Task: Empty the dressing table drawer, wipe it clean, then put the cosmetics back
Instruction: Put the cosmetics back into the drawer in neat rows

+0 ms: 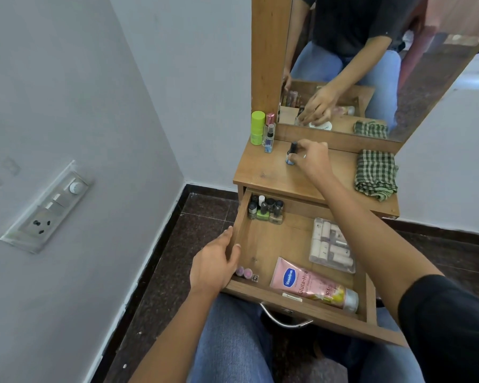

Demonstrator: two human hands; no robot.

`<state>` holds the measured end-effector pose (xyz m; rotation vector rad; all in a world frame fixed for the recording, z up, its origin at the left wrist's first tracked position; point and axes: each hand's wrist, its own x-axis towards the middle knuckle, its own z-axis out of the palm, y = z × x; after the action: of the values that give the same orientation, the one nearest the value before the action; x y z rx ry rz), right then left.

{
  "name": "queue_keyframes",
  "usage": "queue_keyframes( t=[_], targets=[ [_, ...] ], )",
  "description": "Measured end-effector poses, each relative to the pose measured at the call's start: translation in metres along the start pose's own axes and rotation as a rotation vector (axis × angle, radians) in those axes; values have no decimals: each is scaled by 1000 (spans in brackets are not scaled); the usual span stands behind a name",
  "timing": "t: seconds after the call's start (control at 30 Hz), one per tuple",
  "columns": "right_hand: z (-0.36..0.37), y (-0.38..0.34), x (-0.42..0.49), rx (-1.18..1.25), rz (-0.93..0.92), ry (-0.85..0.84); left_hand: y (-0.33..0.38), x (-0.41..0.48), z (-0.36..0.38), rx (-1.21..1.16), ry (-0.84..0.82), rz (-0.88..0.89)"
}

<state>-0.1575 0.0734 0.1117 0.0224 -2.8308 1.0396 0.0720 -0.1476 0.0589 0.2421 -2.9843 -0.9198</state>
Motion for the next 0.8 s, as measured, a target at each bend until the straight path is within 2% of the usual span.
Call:
queue_keyframes(
  t=[0.2, 0.3, 0.47, 0.67, 0.8],
  targets=[
    [-16, -14, -50, 178, -171, 151, -1, 0, 0, -11, 5, 5],
    [-12, -17, -107, 341, -156, 93, -2, 0, 1, -17, 5, 5],
    [27, 27, -159, 272, 7, 28, 0, 0, 1, -4, 9, 3],
    [59, 62, -143, 301, 211, 17, 0, -1, 0, -18, 8, 14],
    [72, 69, -135, 293, 232, 38, 0, 0, 0, -13, 6, 2]
  ],
)
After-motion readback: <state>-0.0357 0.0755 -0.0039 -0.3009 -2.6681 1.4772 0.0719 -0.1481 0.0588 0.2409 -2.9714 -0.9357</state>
